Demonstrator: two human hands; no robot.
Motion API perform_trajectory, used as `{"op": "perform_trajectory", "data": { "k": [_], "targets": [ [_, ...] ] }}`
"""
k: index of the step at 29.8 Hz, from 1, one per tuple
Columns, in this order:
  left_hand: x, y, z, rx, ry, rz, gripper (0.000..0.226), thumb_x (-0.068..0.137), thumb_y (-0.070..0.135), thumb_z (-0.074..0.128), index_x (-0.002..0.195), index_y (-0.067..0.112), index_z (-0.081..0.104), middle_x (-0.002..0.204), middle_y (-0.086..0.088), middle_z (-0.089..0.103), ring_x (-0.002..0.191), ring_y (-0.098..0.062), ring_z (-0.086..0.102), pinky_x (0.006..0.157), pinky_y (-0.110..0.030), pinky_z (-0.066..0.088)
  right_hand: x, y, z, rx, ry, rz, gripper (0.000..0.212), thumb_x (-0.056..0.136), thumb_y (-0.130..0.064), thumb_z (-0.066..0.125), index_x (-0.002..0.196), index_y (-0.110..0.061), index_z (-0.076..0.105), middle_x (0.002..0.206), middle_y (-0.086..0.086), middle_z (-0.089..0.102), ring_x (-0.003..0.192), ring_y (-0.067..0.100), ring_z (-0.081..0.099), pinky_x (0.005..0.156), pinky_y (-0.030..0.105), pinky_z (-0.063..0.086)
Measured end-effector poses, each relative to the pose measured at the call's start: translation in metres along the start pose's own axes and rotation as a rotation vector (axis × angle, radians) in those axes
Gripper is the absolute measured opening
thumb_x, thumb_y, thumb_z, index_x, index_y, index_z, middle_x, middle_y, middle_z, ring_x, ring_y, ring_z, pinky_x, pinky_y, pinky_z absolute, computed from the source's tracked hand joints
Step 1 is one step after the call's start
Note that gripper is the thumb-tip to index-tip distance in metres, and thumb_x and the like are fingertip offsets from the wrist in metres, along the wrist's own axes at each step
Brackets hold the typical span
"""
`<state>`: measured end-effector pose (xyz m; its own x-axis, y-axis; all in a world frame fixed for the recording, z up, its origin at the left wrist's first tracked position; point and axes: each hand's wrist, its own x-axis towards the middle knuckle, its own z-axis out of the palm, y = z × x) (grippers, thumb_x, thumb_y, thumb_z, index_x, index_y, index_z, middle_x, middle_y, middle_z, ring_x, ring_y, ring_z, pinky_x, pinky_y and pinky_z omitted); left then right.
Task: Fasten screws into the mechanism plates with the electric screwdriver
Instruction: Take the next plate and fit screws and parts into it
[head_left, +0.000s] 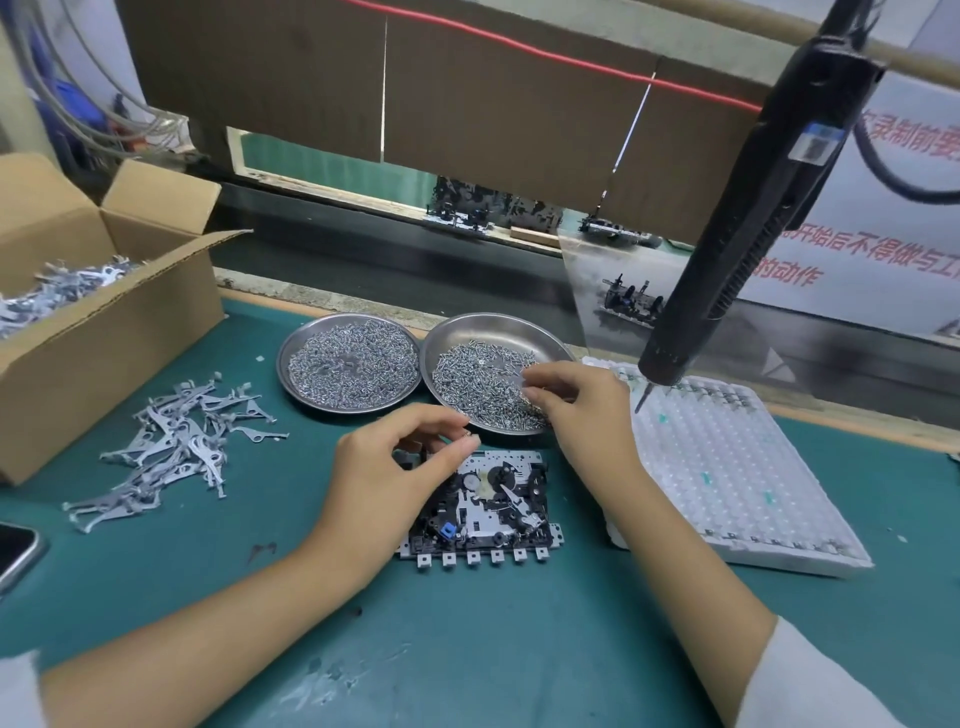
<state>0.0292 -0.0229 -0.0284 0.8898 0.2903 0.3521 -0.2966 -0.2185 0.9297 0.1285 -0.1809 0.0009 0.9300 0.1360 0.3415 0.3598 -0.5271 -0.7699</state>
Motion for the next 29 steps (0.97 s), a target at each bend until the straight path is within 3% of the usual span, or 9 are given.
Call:
{"op": "perform_trajectory", "data": {
  "k": [2,6,11,16,20,24,29],
  "targets": [
    [0.000,0.000,0.000,0.001,-0.003,-0.001,0.017,0.074,0.016,0.079,0.086,0.026,0.072,0.080,0.013,0.071,0.073,-0.003,0.064,0.071,-0.011,0.048,0.000,0.001,0.001,-0.015,0.001,0.005,0.016,0.082,0.000,0.069,0.094,-0.010,0.074,0.084,-0.009,0.068,0.075,-0.003,0.061,0.072,0.002,0.044],
    [-0.002,0.001,0.000,0.000,-0.008,-0.004,0.017,0.074,0.015,0.078,0.085,0.026,0.072,0.080,0.013,0.071,0.072,-0.003,0.064,0.070,-0.010,0.046,-0.003,0.001,-0.002,0.079,0.047,0.038,0.010,0.079,-0.006,0.075,0.086,-0.012,0.071,0.079,-0.007,0.068,0.072,0.005,0.063,0.069,0.007,0.047],
    [-0.001,0.004,0.000,0.009,-0.015,0.014,0.017,0.074,0.015,0.078,0.086,0.025,0.072,0.079,0.013,0.071,0.072,-0.002,0.063,0.070,-0.009,0.045,-0.020,-0.016,-0.009,0.300,-0.051,0.054,0.017,0.077,0.000,0.075,0.086,-0.014,0.071,0.075,-0.005,0.071,0.070,0.001,0.065,0.067,0.013,0.051],
    [-0.005,0.005,0.000,0.027,-0.046,0.052,0.022,0.073,0.014,0.079,0.090,0.026,0.071,0.082,0.012,0.071,0.074,-0.003,0.065,0.072,-0.008,0.045,-0.048,-0.024,-0.015,0.537,-0.145,0.113,0.027,0.068,0.002,0.079,0.086,-0.016,0.071,0.078,0.003,0.074,0.072,0.011,0.070,0.064,0.017,0.053],
    [-0.004,0.008,-0.001,0.035,-0.074,0.096,0.024,0.072,0.017,0.079,0.093,0.028,0.071,0.084,0.012,0.071,0.078,-0.002,0.066,0.075,-0.009,0.046,-0.058,-0.025,-0.014,0.669,-0.169,0.167,0.021,0.063,-0.007,0.080,0.078,-0.019,0.073,0.075,0.005,0.074,0.069,0.011,0.070,0.062,0.017,0.053],
    [-0.007,0.008,-0.001,0.050,-0.105,0.122,0.025,0.071,0.023,0.078,0.094,0.031,0.070,0.084,0.014,0.072,0.081,-0.002,0.067,0.078,-0.010,0.046,-0.062,-0.023,-0.009,0.692,-0.182,0.188,0.019,0.059,-0.016,0.079,0.078,-0.018,0.073,0.073,0.005,0.073,0.068,0.011,0.069,0.061,0.017,0.052],
    [-0.008,0.011,0.001,0.034,-0.120,0.120,0.027,0.069,0.029,0.076,0.094,0.035,0.068,0.082,0.016,0.072,0.080,0.000,0.068,0.076,-0.006,0.044,-0.065,-0.023,-0.009,0.713,-0.177,0.192,0.019,0.063,-0.012,0.077,0.081,-0.012,0.071,0.071,0.005,0.073,0.066,0.012,0.069,0.060,0.017,0.052]
  ]
}}
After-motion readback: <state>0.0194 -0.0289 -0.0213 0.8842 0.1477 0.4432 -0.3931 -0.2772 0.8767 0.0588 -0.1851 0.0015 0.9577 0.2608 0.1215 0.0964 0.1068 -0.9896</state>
